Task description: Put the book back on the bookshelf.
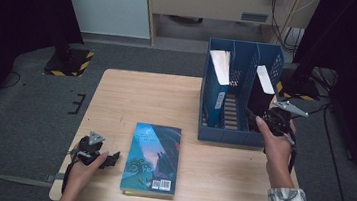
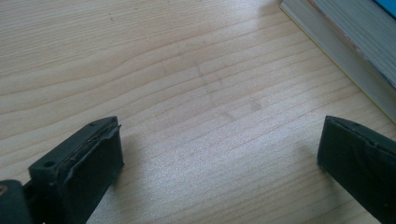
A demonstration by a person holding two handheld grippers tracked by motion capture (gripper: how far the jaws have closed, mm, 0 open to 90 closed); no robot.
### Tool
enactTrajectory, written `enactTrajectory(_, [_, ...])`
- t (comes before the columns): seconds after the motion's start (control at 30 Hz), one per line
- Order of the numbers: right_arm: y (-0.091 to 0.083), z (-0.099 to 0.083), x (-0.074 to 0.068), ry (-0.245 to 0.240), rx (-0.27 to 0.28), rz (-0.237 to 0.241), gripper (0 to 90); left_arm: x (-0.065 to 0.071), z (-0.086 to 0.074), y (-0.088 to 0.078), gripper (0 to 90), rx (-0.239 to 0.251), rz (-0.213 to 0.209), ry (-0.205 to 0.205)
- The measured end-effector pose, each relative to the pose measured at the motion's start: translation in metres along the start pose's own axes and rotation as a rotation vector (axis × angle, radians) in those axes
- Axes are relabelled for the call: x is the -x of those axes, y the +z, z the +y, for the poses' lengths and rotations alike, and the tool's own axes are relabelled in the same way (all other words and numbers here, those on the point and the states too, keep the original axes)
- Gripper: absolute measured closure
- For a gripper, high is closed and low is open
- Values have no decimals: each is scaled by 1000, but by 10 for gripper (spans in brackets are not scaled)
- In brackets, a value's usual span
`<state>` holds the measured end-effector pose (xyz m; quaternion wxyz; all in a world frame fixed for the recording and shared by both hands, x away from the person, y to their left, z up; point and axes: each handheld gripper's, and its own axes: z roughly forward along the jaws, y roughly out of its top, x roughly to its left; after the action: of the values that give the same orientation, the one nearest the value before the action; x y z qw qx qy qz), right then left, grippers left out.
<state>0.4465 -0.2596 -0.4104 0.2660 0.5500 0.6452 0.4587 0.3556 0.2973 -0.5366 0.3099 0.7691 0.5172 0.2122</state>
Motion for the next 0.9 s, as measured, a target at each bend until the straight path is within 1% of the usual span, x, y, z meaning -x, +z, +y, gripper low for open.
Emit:
enactTrajectory(0.07, [-3,-6,-7,-37,7,7,115,0,0,0,0,0,0,0])
enactTrajectory(0.17, [-6,-14,-17,-61,7,41,116,0,0,0,0,0,2,-3])
enactTrajectory(0.2, [-6,-16,-19,-69,11,43,125,1,0,0,0,0,3,-6])
enactTrajectory(0.3, [-5,-19,-27,-64,-4,88,115,1,1,0,0,-7,5,-8])
enactTrajectory(0.4, [-3,-26,-34,-73,-2,96,120,1,2,0,0,-9,1,-7])
enactTrajectory(0.47, [-3,-34,-40,-72,-15,121,117,2,2,0,0,-10,-2,-3])
enactTrajectory(0.5, [-4,-39,-43,-73,-20,125,118,2,2,0,0,-11,-4,1])
enactTrajectory(0.53, [-4,-43,-46,-81,-25,135,118,2,2,0,0,-12,-7,4])
enactTrajectory(0.6, [-6,-49,-52,-84,-49,167,128,2,2,-1,0,-18,-15,10])
enactTrajectory(0.67, [-7,-53,-60,-96,-69,203,141,2,3,-2,8,-27,-24,12])
enactTrajectory(0.73, [-6,-56,-67,-122,-74,220,140,1,4,-3,33,-16,-41,2])
enactTrajectory(0.77, [-5,-58,-71,-138,-78,232,138,1,3,-4,37,-9,-42,-4])
enactTrajectory(0.8, [-3,-61,-77,-151,-88,252,138,0,4,-5,37,-7,-39,2])
enactTrajectory(0.83, [-1,-63,-81,-163,-97,265,138,0,4,-6,39,0,-37,0])
enactTrajectory(0.9, [1,-67,-89,-187,-112,280,138,0,6,-8,45,21,-36,-4])
